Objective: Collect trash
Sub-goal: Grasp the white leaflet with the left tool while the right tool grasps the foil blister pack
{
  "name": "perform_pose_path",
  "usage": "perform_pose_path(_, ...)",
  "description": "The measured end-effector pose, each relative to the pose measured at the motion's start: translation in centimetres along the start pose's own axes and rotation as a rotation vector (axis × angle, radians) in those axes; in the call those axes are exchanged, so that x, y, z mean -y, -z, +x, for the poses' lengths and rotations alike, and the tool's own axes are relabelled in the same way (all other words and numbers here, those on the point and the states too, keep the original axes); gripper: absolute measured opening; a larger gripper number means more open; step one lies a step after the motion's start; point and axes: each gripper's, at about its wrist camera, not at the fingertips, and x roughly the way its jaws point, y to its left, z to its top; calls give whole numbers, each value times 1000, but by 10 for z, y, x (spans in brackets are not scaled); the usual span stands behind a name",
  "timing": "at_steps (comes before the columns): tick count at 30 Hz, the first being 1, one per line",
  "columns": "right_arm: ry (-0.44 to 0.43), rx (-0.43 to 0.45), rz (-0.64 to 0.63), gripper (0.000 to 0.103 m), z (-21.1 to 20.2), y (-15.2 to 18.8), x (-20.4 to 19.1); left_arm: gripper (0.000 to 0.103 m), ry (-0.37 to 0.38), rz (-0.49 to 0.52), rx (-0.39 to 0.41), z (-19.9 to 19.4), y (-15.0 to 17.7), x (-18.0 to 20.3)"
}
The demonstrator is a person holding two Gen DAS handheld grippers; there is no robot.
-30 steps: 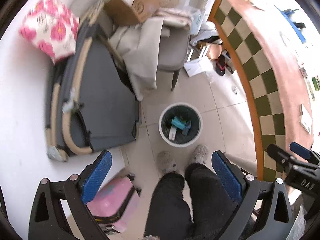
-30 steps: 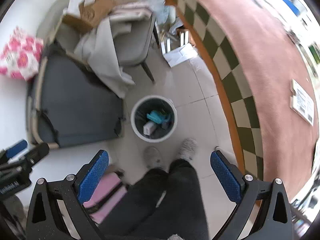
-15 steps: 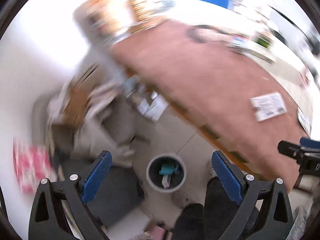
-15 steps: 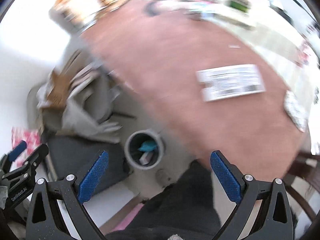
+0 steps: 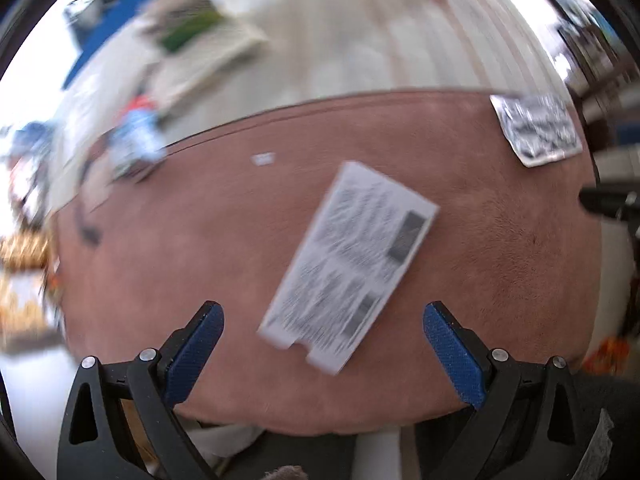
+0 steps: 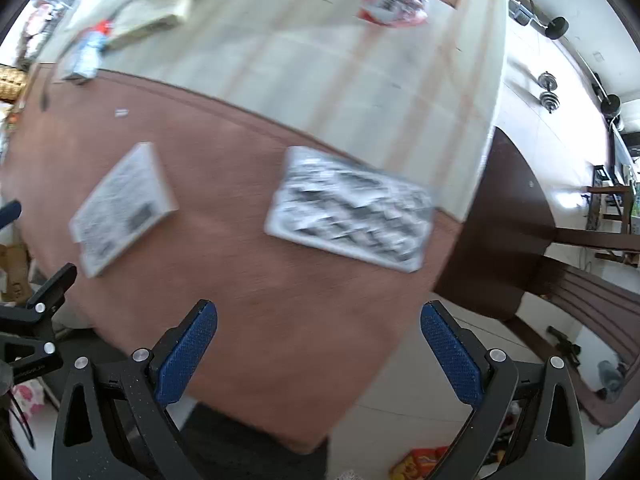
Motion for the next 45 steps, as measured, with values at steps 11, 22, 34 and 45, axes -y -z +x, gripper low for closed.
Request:
perform_pose_path(11,135,-96,-368,103,47,-43,22,83,83,108,-110,47,-45,11)
perform_pose_path(22,62,-88,-361,81,58,-82,23,81,252,-397,-117,45,-31,-40)
perform_pose_path(34,-95,-51,-27,93,42,-107,56,85,261,-425,-171,52,-37,-39)
perform_pose_path(45,-55,33,63,67,41,-43,29,75,282,-747,-108,56,-15,-78)
